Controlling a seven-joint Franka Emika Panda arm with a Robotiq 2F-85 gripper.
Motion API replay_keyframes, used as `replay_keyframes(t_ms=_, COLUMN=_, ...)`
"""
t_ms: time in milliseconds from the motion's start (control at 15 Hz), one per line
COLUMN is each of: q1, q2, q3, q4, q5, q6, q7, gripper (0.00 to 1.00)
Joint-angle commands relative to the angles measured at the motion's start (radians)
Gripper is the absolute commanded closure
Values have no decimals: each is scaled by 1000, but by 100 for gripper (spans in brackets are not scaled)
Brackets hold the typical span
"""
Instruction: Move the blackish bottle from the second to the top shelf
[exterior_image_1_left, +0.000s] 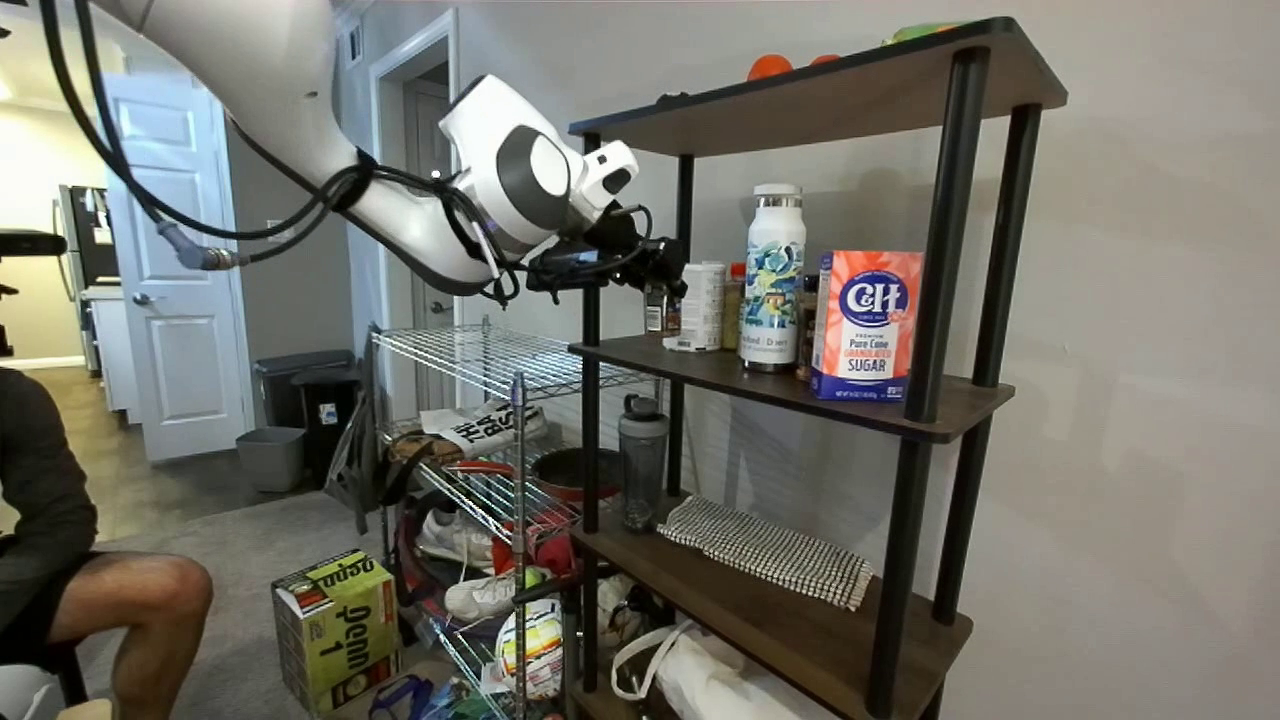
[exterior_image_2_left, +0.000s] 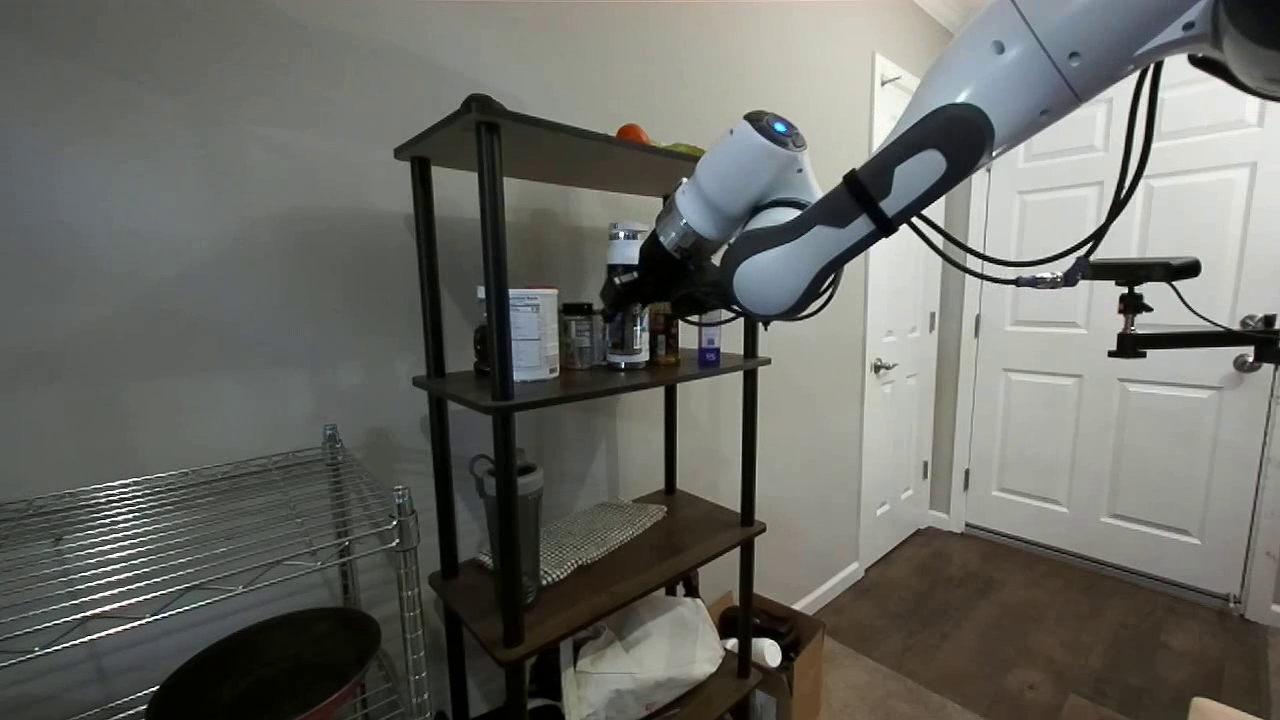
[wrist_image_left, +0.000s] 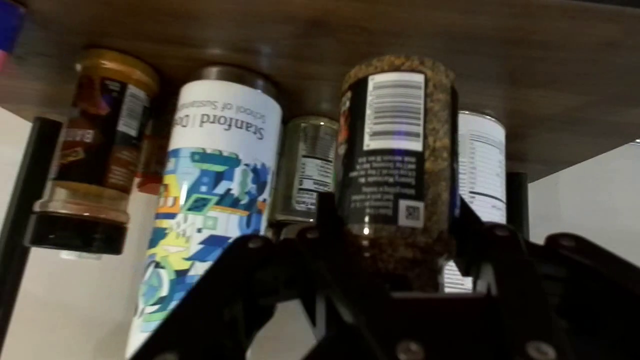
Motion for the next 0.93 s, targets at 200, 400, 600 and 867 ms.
replay_keyframes(t_ms=200, q1=-17, q2=-131, q3=-42, q4=-116, q5=-232, q6=-29, q7=224, gripper=71)
replay_keyframes(t_ms=400, q1=-24, q2=-150, q3=-49, q4=-138, q5=-282, q6=-40, q7=287, gripper=71)
replay_keyframes(t_ms=600, q1=-27, q2=-167, q3=-50, q4=-150, q5=-326, q6=-55, q7=335, gripper=71)
replay_keyframes(t_ms=867, q1=-24, q2=-216, q3=-43, q4=-167, q5=-367, q6=-138, q7=367, gripper=71)
